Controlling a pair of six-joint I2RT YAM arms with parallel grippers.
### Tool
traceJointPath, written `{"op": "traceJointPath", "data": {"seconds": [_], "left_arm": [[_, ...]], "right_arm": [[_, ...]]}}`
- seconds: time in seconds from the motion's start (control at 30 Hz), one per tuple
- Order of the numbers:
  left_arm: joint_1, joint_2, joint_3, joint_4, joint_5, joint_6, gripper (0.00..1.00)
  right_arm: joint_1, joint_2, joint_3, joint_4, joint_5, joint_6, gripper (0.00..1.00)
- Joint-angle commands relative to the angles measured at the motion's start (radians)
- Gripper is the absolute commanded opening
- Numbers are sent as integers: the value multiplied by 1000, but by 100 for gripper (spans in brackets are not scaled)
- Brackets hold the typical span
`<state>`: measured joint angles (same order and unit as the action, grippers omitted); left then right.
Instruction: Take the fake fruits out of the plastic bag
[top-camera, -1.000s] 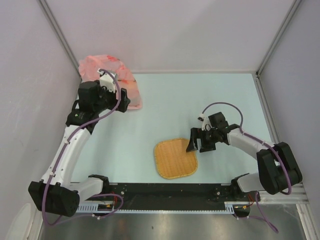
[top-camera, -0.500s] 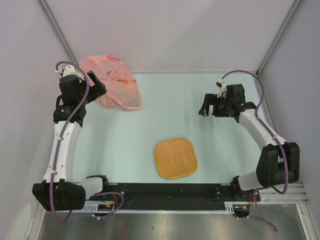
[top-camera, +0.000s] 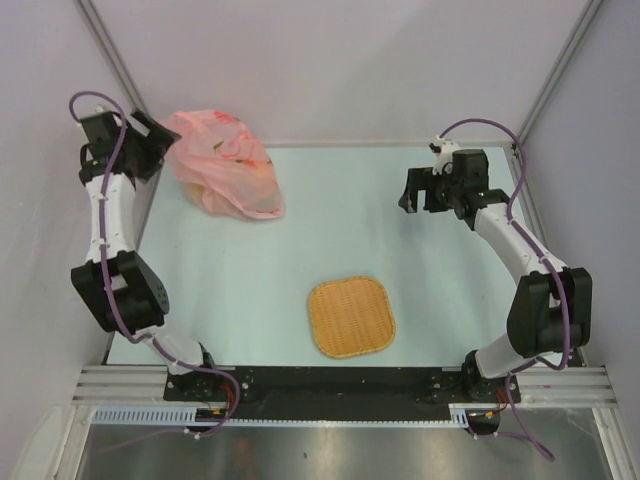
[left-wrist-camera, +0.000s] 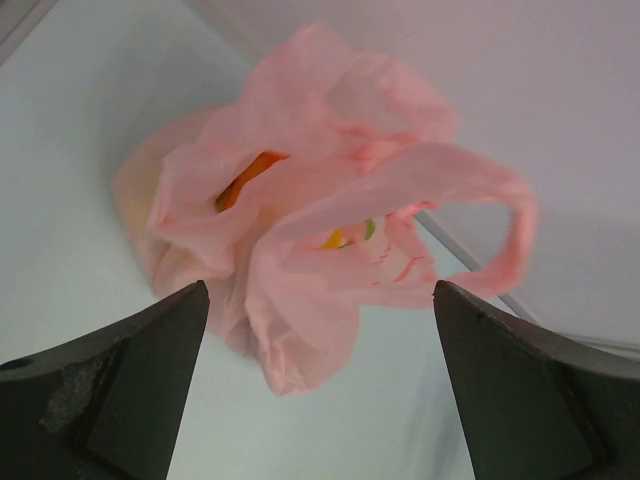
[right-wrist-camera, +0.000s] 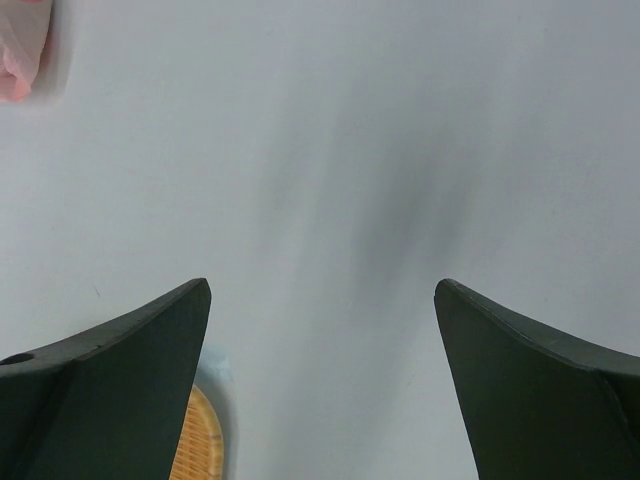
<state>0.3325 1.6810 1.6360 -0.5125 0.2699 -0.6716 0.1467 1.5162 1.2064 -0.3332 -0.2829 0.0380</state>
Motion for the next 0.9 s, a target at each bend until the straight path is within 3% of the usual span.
{"op": "traceJointPath", "data": {"seconds": [0.0, 0.2, 0.43, 0.6, 0.77, 0.8, 0.87], "left_arm": [[-9, 29, 177, 121, 136, 88, 100], [-32, 103, 281, 141, 179, 135, 99], [-44, 54, 183, 241, 290, -64, 95], [-56, 25, 96, 281, 260, -172, 92], [-75, 69, 102, 345, 198, -256, 91], [-81, 89, 119, 365, 193, -272, 90], [-113, 165, 200, 417, 189, -257, 74]], "right_arm": [[-2, 32, 42, 69, -68, 11, 100], [-1, 96, 67, 31, -51, 34, 100], [60, 139, 85, 34, -7, -36, 100], [105, 150, 104, 8, 7, -89, 100], [119, 144, 101, 25, 7, -87, 100], [122, 142, 99, 28, 7, -92, 100], [123, 134, 101, 28, 17, -115, 100]]}}
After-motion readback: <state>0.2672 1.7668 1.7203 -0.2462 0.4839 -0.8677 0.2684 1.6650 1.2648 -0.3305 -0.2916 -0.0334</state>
